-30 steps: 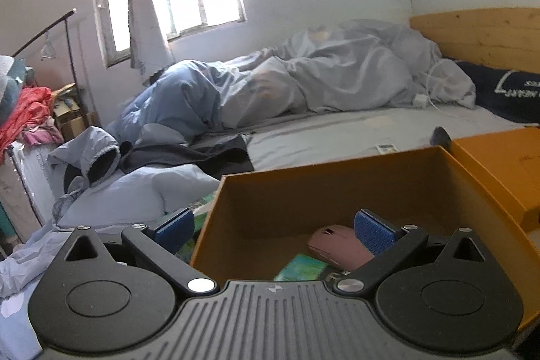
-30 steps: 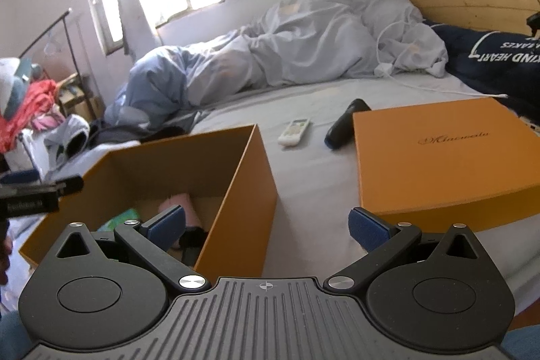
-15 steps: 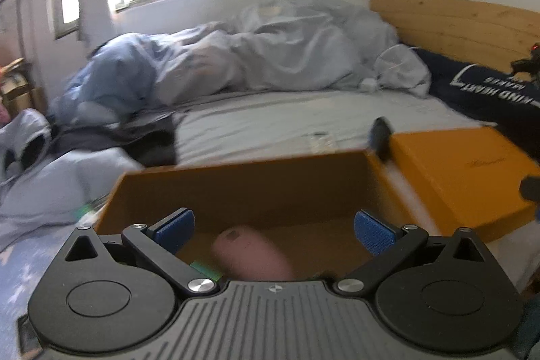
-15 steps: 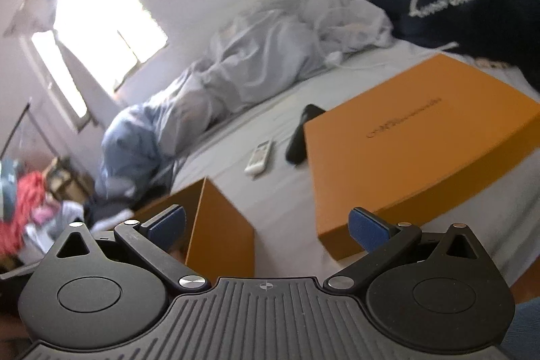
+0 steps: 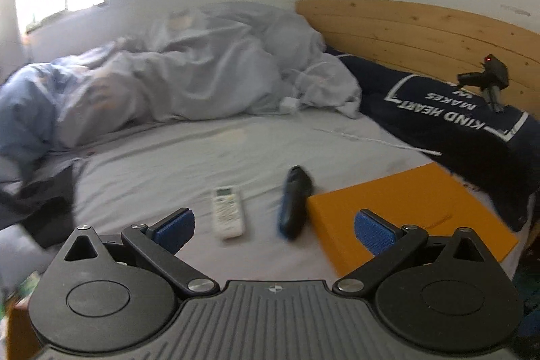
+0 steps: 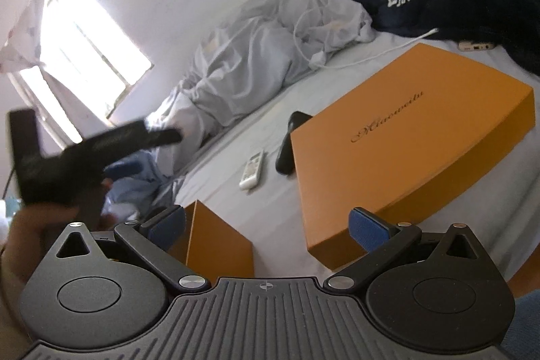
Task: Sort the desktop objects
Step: 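Move the left gripper to the black handheld device and close on it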
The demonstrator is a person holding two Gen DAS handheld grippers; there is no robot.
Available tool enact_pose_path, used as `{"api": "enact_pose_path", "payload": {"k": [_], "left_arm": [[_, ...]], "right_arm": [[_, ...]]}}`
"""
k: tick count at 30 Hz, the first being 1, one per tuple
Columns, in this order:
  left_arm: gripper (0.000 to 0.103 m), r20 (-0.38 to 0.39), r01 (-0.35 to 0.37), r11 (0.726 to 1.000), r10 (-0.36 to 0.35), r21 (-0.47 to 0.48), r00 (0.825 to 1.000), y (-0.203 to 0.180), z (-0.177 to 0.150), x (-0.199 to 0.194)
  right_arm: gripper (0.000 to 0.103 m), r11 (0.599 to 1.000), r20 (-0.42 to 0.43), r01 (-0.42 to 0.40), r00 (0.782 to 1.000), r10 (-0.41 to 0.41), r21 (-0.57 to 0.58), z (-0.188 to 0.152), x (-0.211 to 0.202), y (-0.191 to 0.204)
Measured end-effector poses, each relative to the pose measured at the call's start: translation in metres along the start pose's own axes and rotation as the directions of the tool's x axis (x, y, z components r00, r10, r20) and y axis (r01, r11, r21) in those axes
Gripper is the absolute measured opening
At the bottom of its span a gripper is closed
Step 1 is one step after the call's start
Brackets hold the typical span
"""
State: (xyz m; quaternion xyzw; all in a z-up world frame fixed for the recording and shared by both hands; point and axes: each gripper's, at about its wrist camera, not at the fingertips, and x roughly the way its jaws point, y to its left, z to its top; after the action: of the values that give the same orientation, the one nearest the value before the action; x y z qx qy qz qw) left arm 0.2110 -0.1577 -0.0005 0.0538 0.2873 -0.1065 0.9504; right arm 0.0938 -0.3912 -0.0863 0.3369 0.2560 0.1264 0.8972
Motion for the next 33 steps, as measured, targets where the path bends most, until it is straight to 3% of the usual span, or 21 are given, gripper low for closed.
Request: {"api": "enact_pose_path", "payload": {"k": [5, 9, 14, 21, 26, 33], "left_arm": [[0.103, -0.026, 0.087, 0.995, -0.089, -0.043, 0.996, -0.012, 0.027, 0.033], [0.103, -0.043, 0.077, 0.997, -0.078, -0.022, 0.996, -0.022, 0.040, 0.058], [0.103, -0.125, 0.067, 0.998, -0.067, -0.002, 0.990, -0.029, 0.044, 0.100], [0.103, -0.277, 0.094, 0.995, -0.102, -0.043, 0.955, -0.032, 0.050, 0.156], [0.103, -0.328, 0.054, 0.998, -0.044, 0.021, 0.944, -0.039, 0.049, 0.194], [0.103, -0.431, -0.003, 0.998, 0.027, 0.057, 0.902, -0.036, 0.046, 0.245]], "right_arm": [[0.103, 0.999, 0.005, 0.024, 1.000, -0.024, 0.024, 0.005, 0.000, -0.004], [0.103, 0.999, 0.022, 0.041, 0.999, -0.041, 0.028, 0.008, -0.003, -0.007], [0.103, 0.998, 0.032, 0.058, 0.998, -0.059, 0.030, 0.011, -0.005, -0.010], [0.103, 0.996, 0.016, 0.065, 0.998, -0.067, 0.067, 0.014, -0.004, -0.018], [0.103, 0.995, 0.005, 0.073, 0.997, -0.074, 0.068, 0.015, -0.003, -0.021], [0.103, 0.992, -0.003, 0.072, 0.997, -0.072, 0.103, 0.017, -0.004, -0.028]]}}
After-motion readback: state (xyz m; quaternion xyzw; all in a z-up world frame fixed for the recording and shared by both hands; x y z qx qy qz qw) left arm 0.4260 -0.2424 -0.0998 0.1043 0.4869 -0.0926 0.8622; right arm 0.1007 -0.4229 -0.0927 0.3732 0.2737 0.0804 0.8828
